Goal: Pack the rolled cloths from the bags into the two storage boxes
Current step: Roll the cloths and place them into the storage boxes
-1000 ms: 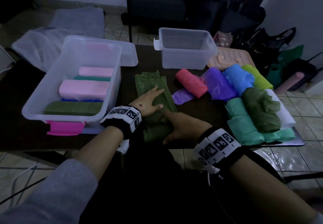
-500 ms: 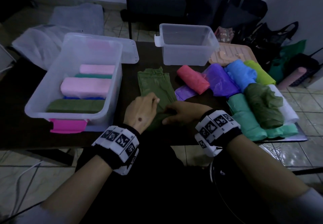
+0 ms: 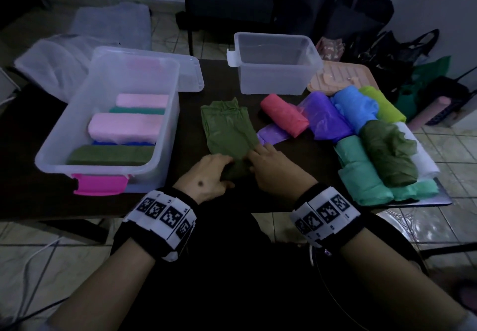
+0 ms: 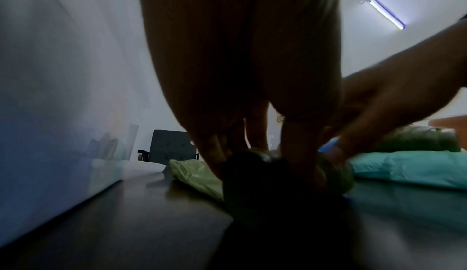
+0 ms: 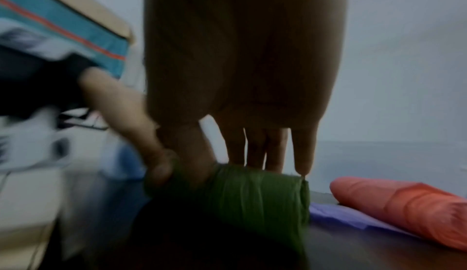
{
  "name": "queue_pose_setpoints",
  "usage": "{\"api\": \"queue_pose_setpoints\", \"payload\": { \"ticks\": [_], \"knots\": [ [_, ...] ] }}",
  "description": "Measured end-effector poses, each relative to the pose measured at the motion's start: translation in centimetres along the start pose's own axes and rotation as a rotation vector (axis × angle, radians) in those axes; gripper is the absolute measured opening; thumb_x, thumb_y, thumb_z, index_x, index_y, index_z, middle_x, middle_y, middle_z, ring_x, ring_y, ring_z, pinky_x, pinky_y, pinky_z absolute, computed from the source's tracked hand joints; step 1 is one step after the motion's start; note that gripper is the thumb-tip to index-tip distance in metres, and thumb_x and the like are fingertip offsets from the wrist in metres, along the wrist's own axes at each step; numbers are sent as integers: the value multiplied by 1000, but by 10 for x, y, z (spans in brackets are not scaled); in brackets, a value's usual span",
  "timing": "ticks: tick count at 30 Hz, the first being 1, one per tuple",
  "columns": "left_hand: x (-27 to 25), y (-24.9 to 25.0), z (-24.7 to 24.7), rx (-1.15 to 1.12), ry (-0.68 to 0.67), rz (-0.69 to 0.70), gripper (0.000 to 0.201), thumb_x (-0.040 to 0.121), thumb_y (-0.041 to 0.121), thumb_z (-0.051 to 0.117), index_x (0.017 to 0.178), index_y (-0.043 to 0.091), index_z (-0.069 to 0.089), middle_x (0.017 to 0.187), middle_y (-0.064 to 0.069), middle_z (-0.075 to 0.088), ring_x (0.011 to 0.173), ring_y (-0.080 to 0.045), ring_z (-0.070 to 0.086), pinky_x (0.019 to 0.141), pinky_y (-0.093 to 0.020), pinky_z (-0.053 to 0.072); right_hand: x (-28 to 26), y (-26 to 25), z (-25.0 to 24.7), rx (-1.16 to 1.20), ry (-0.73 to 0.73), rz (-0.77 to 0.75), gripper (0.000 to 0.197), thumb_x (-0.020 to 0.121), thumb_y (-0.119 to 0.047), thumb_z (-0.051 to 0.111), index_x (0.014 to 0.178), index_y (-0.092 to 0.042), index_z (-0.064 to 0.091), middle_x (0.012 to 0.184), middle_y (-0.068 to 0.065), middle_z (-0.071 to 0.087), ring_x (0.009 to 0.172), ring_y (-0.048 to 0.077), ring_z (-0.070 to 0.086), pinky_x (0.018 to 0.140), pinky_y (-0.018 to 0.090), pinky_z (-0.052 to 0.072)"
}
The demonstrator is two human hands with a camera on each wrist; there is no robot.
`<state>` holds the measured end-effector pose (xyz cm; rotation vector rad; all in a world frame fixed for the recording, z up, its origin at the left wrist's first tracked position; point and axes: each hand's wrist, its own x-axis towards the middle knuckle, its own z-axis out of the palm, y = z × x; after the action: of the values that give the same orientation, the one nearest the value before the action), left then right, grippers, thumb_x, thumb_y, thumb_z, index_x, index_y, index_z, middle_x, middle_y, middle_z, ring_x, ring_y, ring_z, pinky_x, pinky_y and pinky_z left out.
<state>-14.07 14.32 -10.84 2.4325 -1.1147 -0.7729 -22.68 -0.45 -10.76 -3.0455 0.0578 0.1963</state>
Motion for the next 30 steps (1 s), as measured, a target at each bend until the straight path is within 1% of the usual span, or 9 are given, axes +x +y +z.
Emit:
{"api": "queue_pose_setpoints", "payload": {
  "ticks": [5,8,10,12,14,21,24,28,30],
  "knots": [
    [1,5,-8,19,-107,-36,44,87,29,61,130,24,51,123,-4,57,109,-20,55,85,-22,42,-12,-7,12,-4,-69,-29,59,79,-27,60,131,-10,40,125,10,46,120,28,40,105,36,28],
    [1,5,-8,21,-149,-58,38,85,32,59,122,22,56,116,-4,60,99,-18,57,79,-22,42,-10,-12,17,-61,-55,-6,56,74,-23,60,125,-8,43,124,10,46,119,30,40,103,38,29],
    [1,6,-6,54,-116,-48,45,80,37,63,121,19,57,118,-5,58,105,-20,55,85,-25,44,-7,-15,15,-80,-78,17,54,73,-25,62,121,-8,42,124,11,44,119,29,39,99,38,31],
    [-1,6,-3,121,-37,-23,66,77,41,68,134,16,45,129,-5,46,123,-23,41,99,-27,36,-2,-16,14,-76,-107,39,55,75,-28,63,120,-8,41,126,10,42,120,28,37,95,39,32],
    [-5,9,-2,125,42,-8,75,74,38,73,137,16,38,130,-5,40,123,-22,33,98,-25,31,2,-16,12,-48,-122,50,57,76,-34,64,121,-8,40,127,10,41,121,28,36,95,39,32],
    [-4,15,-5,180,22,-25,58,81,22,70,132,12,44,129,-9,47,120,-24,45,96,-33,40,10,-16,6,31,-165,70,59,76,-36,65,121,-9,38,125,11,43,121,29,40,93,39,34],
    [-1,18,-13,173,-36,-66,50,81,21,71,126,11,51,123,-11,54,110,-28,55,90,-36,47,5,-20,8,13,-58,67,58,75,-36,64,120,-9,38,121,11,43,116,29,41,92,39,35],
    [4,16,-16,156,-88,-127,40,80,20,71,116,11,55,113,-12,57,100,-29,59,83,-37,51,-9,-31,15,-32,128,67,45,57,-28,75,92,-8,55,87,12,56,78,33,59,61,36,47],
    [5,14,-17,130,-134,-146,41,79,20,71,117,12,57,112,-11,58,99,-27,60,85,-38,53,-12,-33,17,10,164,59,38,64,-24,73,94,-8,55,89,12,57,80,33,59,62,36,46]
  ]
}}
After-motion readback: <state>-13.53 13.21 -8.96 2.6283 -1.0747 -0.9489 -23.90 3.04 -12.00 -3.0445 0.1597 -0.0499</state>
